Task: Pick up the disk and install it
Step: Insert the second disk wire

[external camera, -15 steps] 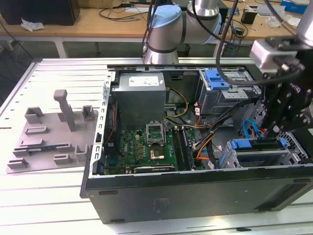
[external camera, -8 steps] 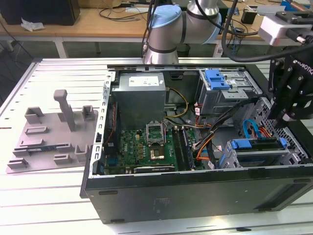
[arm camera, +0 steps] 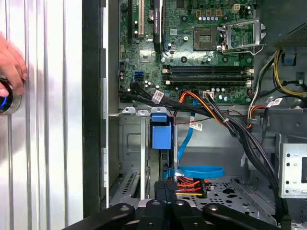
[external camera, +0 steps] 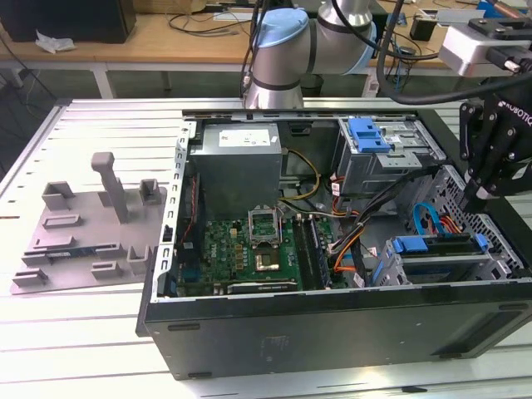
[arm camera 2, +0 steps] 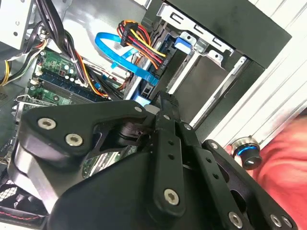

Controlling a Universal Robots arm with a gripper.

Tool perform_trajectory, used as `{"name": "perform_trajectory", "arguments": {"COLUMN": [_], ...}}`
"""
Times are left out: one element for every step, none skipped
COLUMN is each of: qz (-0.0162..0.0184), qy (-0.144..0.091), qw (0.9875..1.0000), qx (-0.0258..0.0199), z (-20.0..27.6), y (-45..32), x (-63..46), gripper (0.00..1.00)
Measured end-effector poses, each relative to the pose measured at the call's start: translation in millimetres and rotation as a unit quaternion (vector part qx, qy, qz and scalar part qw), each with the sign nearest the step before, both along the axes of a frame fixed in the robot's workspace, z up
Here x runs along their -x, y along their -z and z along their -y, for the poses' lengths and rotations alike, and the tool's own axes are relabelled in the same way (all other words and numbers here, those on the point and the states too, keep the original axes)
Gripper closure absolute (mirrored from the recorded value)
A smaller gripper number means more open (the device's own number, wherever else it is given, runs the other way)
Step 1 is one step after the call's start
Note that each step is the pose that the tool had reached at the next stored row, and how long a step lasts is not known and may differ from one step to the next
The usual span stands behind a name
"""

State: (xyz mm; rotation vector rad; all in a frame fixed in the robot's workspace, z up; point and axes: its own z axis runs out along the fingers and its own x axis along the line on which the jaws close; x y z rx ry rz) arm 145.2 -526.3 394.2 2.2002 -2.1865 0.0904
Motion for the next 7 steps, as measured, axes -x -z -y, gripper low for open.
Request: {"name": "perform_trajectory", "arguments": {"qz": [0.0,0.0,0.0,0.0,0.0,0.0,0.0], "qy": [0.0,0.0,0.0,0.0,0.0,0.0,0.0], "qw": [1.0,1.0,1.0,1.0,1.0,1.0,1.0], "qx": [0.0,0.0,0.0,0.0,0.0,0.0,0.0], "z": [0.0,0.0,0.0,0.0,0.0,0.0,0.0], "y": [0.0,0.0,0.0,0.0,0.0,0.0,0.0], "x": [0.0,0.0,0.0,0.0,0.0,0.0,0.1], "gripper": [0.89,0.89,0.89,0.89,0.89,0.89,0.89]}}
